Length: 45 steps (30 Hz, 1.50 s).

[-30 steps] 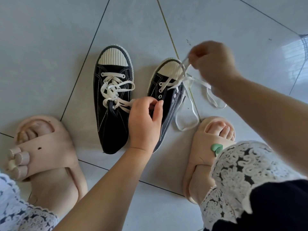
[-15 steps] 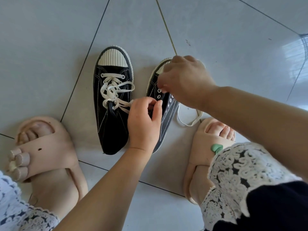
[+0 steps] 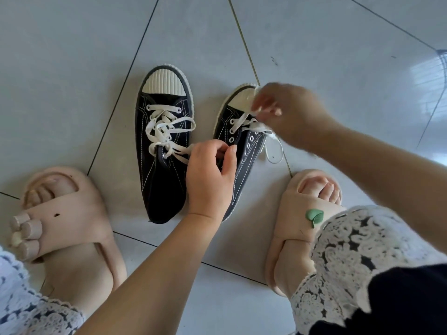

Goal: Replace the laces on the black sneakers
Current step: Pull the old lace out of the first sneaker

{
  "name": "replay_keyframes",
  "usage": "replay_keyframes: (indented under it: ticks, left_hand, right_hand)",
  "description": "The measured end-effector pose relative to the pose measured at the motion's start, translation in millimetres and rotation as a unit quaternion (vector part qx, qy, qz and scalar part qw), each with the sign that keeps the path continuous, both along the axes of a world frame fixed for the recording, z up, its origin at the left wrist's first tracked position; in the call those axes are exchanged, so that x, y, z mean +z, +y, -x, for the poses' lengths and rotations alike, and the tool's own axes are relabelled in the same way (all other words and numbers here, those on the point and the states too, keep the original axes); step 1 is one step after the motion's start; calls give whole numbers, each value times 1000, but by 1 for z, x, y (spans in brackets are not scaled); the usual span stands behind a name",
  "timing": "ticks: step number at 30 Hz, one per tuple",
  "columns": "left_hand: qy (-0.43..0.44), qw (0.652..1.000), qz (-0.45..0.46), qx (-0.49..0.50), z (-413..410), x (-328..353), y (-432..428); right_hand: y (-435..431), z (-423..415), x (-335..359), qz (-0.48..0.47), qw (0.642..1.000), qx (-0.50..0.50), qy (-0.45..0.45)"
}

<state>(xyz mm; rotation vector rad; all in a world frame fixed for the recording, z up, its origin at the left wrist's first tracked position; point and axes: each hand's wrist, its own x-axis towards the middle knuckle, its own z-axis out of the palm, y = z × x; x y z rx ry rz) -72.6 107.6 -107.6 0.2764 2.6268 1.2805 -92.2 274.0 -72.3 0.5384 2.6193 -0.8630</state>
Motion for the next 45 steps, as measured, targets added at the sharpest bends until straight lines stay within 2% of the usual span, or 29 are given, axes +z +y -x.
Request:
replay_keyframes:
  ticks: [2,4,7,9,10,11,13,16,18,21,23,26,28,31,34,35,37,39,40,42,45]
  left_hand:
    - [4,1000,0,2,0,0,0]
    - [6,1000,1,0,0,0,0]
    - [3,1000,-1,-2,0,0,1]
    - [4,1000,-3,0,0,1,1]
    - [4,1000,-2,0,0,1,1]
    - [4,1000,-1,1,0,1,1]
    - [2,1000,1,1,0,1,1]
    - [1,1000,-1,-4,-1,1,0]
    - [3,1000,-2,-4,-2,1,1]
    - [-2,1000,-6,-1,-2,-1,1]
    - [2,1000,-7,0,-3,-2,1]
    - [10,1000,-4,0,-2,-2,1]
    - [12,1000,-4,-3,-2,-2,2]
    - [16,1000,-6,-8,-2,-2,2]
    - [19,1000,-6,-5,-2,-3,2]
    - [19,1000,-8,-4,-3,-3,1]
    - [18,1000,-11,-3,-2,-3,1]
    - [16,1000,-11,-3,-2,-4,1]
    - [14,1000,-11,-4,-2,-4,1]
    - [14,1000,-10,-2,-3,-4,1]
    - [15,1000,-12,0,-2,-4,0]
  right_hand:
    - [-16,2,-3,-4,997,81,8]
    - [-24,4,-7,-76,985,155,22]
    - [-26,9,-8,-195,948,247,55]
    - [-23,14,-3,-219,938,262,55]
    - [-18,17,3,-209,952,214,64]
    - [-8,22,8,-192,970,121,90]
    - [24,30,15,-146,977,-92,127]
    - [61,24,18,-26,930,-341,133]
    - [60,9,8,4,909,-406,90]
    - [37,-15,-8,-27,962,-271,26]
    - [20,-19,-7,-21,984,-172,43]
    - [-3,-9,-1,6,996,-34,80]
    - [-15,-2,-4,-21,996,68,62]
    - [-24,3,-8,-175,959,214,58]
    - [-22,6,-4,-233,933,267,60]
    - [-20,8,0,-219,946,233,62]
    - [-6,16,10,-173,980,66,78]
    - [22,22,20,-133,981,-105,91]
    - [38,21,25,-120,976,-159,94]
    - [60,11,32,-92,976,-192,32]
    - [60,-16,31,28,982,-123,-143]
